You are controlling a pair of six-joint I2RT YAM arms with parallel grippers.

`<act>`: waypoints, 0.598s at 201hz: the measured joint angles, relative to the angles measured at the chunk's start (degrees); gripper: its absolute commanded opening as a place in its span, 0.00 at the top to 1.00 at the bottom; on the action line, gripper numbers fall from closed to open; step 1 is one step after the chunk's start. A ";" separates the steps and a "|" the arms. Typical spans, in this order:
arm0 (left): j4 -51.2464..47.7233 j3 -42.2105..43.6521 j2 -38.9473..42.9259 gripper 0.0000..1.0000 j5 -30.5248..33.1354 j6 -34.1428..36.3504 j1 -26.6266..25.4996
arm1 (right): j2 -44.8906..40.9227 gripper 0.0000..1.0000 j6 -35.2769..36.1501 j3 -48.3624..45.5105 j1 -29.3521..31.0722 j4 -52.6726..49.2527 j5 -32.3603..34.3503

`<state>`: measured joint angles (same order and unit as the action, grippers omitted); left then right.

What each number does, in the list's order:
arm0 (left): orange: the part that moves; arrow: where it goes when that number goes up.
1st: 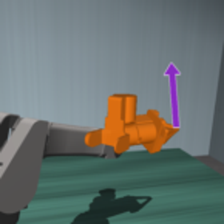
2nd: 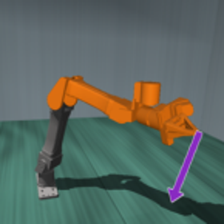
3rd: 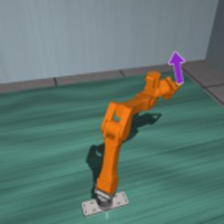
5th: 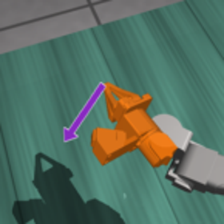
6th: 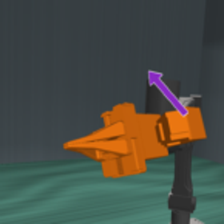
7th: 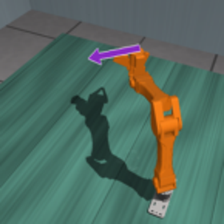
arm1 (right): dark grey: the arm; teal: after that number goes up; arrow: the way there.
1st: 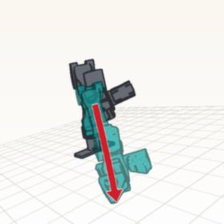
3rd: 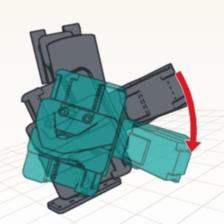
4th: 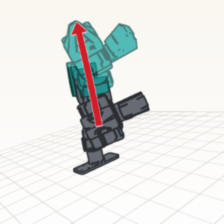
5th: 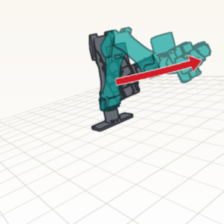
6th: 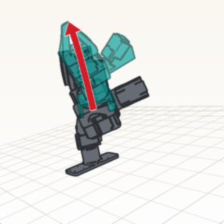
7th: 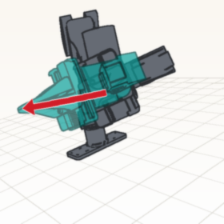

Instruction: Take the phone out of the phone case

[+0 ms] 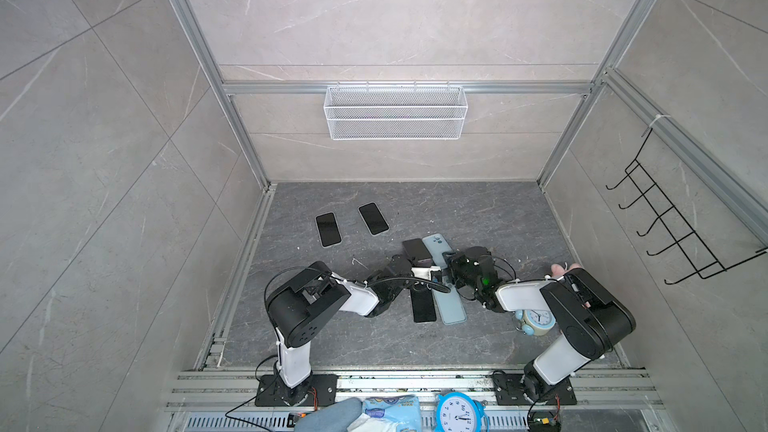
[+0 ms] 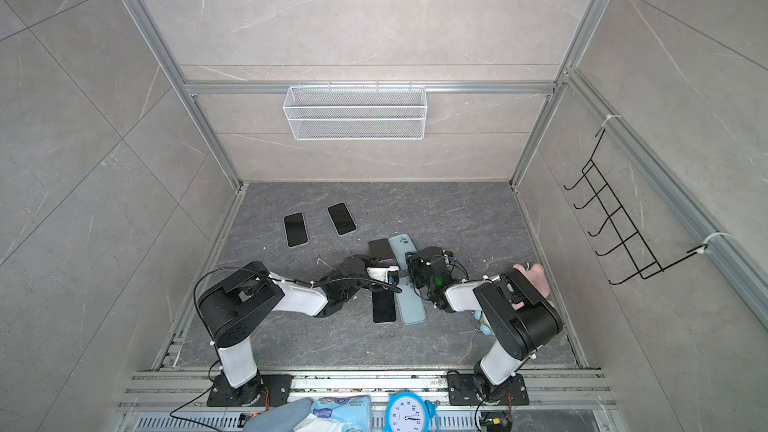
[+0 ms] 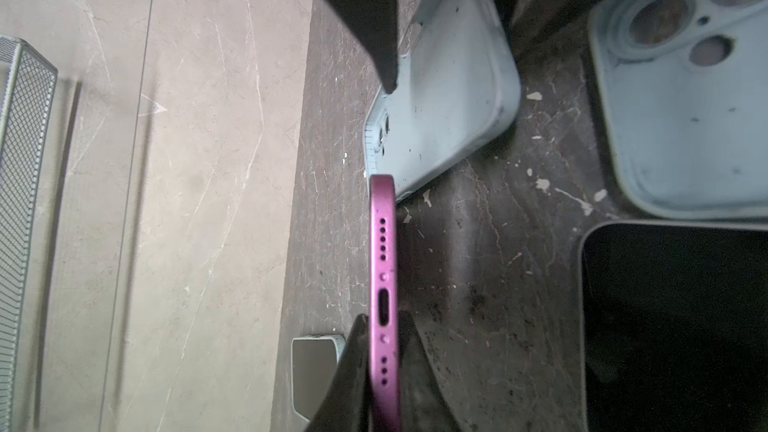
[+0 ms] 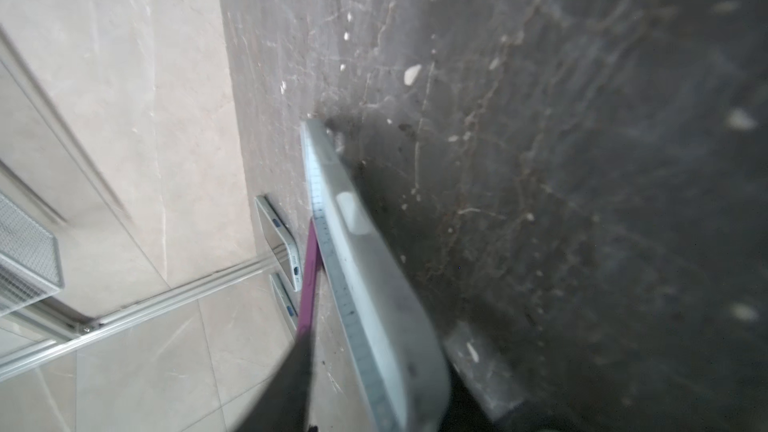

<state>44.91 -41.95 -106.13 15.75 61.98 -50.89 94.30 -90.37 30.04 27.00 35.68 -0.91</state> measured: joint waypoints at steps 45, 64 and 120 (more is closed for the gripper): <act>-0.74 5.09 1.66 0.35 -0.28 -1.11 -0.50 | -6.21 0.14 3.67 0.81 -0.04 -9.35 -1.90; -1.40 5.73 4.24 0.12 -0.22 -2.10 -0.87 | -11.37 0.13 7.82 2.58 -0.39 -16.48 -2.21; -9.29 5.29 19.12 0.10 1.11 -14.27 -1.07 | -16.76 0.17 27.36 11.72 -6.01 -35.82 -6.97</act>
<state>35.62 -36.67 -87.00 16.86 47.70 -51.96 77.54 -63.00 41.76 20.99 -0.14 -7.88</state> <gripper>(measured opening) 0.893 0.851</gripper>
